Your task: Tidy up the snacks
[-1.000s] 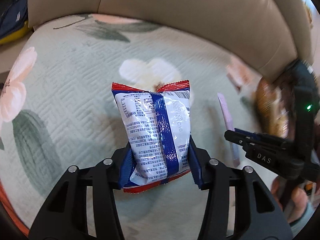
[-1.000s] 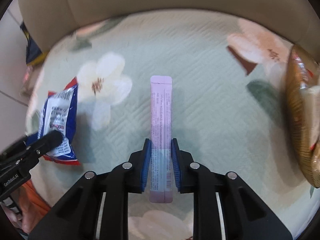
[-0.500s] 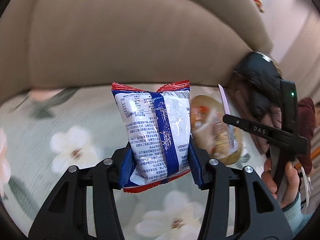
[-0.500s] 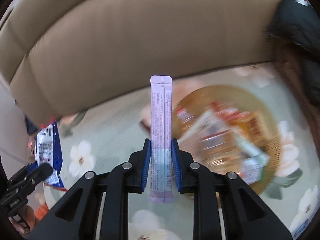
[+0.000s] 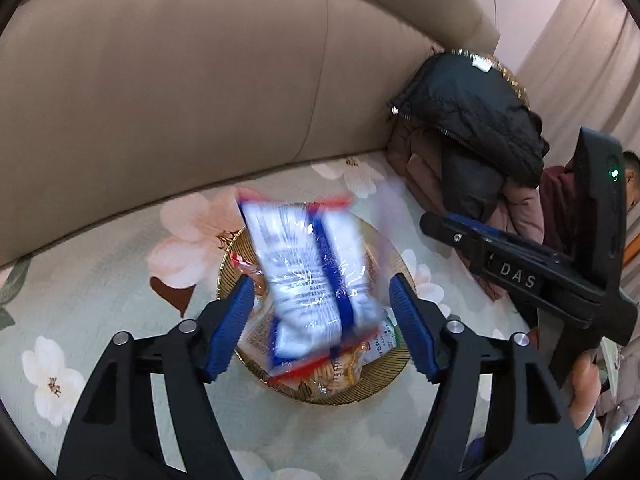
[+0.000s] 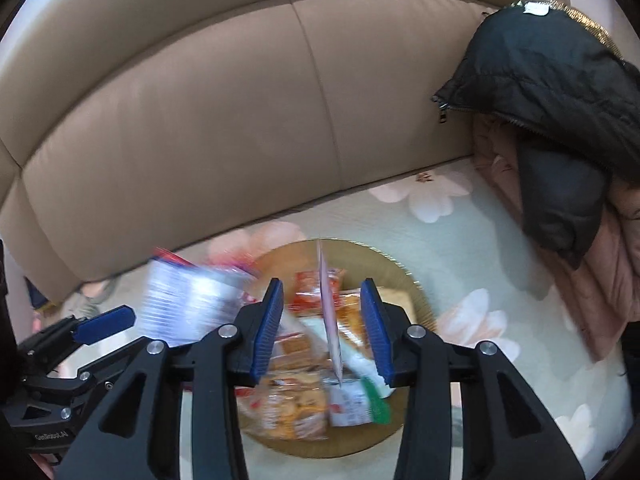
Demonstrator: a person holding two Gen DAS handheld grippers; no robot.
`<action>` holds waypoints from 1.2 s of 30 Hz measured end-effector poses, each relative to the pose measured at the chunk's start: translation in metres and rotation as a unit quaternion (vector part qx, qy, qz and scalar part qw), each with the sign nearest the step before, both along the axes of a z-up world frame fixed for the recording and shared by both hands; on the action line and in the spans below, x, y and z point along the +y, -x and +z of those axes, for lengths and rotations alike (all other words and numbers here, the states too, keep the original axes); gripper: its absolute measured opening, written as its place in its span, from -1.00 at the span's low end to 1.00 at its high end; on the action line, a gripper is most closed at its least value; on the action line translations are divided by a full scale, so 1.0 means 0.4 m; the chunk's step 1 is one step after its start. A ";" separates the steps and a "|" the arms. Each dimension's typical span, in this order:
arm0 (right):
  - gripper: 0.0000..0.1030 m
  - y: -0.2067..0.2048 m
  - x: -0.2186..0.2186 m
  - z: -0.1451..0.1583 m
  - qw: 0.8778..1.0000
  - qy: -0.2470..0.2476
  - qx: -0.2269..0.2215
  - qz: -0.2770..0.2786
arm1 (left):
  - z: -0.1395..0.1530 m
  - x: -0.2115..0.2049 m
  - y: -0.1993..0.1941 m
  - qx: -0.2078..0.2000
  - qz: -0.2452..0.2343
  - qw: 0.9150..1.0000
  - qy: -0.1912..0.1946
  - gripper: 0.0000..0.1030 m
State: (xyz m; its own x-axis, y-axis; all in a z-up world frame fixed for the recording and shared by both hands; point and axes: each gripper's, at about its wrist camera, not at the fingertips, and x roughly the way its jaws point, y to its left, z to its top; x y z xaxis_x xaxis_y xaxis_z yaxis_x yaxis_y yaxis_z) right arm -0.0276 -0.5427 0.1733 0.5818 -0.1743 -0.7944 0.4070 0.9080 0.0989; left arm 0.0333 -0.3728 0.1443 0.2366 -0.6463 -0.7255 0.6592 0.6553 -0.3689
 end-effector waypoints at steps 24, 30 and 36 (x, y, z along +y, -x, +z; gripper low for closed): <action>0.71 -0.105 0.578 -0.146 0.981 -0.052 0.035 0.182 | -0.117 0.585 0.055 -0.070 0.223 0.966 -0.112 0.61; 0.82 -0.088 0.764 -0.255 0.983 0.010 0.055 0.176 | -0.208 0.757 0.073 -0.065 0.319 0.932 -0.158 0.62; 0.91 -0.044 0.835 -0.311 0.985 0.045 0.060 0.155 | -0.303 0.843 0.093 -0.032 0.340 0.923 -0.179 0.73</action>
